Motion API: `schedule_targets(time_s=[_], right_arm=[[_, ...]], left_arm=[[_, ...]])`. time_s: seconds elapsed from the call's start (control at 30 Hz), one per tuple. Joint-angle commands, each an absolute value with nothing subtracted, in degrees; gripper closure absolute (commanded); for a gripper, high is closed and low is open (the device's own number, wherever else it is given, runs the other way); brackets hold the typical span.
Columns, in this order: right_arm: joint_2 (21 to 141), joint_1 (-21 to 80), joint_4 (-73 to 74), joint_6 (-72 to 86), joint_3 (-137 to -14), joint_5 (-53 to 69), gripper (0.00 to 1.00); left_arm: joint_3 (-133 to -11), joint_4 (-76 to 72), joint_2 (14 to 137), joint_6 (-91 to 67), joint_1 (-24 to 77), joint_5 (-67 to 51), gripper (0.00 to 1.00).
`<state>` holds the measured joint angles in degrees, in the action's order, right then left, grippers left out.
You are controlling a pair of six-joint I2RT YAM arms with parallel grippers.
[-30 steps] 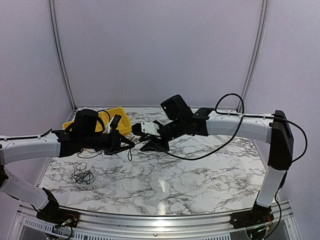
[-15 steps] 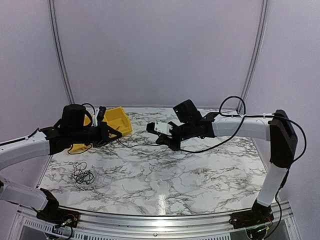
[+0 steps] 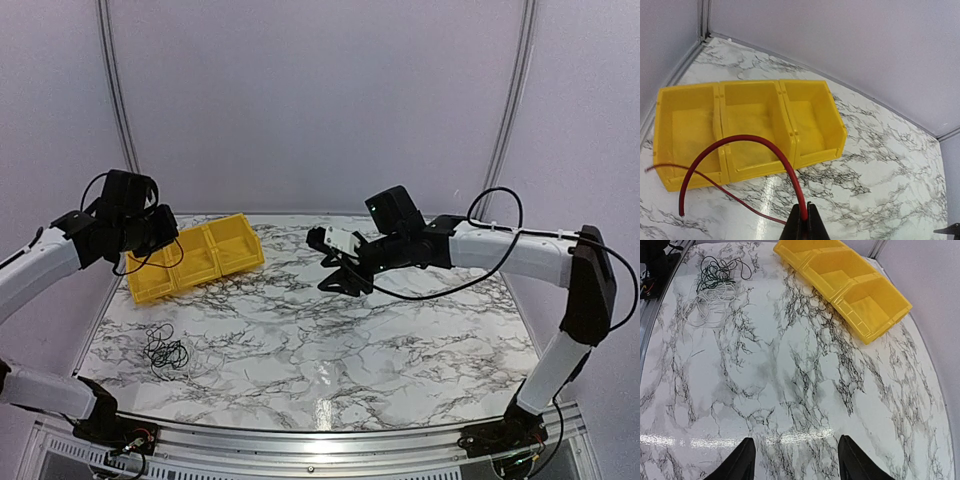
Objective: Untangle the cables
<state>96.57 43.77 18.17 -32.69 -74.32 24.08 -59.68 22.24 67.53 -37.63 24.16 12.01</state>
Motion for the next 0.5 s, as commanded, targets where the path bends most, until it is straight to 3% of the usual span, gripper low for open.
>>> schedule_targets(time_s=[0.0, 0.2, 0.47], right_arm=[[92.15, 43.05, 22.74, -32.77, -75.07, 22.68, 0.43], [87.71, 41.73, 30.3, -35.89, -75.63, 20.03, 0.43], [81.44, 41.17, 32.02, -38.41, -69.79, 15.52, 0.43]], left_arm=[[-67.85, 31.48, 71.27, -29.61, 23.01, 24.19, 1.0], [-77.59, 40.07, 77.88, -23.78, 20.95, 34.67, 1.0], [-80.88, 40.73, 82.91, -19.26, 17.0, 32.69, 1.0]])
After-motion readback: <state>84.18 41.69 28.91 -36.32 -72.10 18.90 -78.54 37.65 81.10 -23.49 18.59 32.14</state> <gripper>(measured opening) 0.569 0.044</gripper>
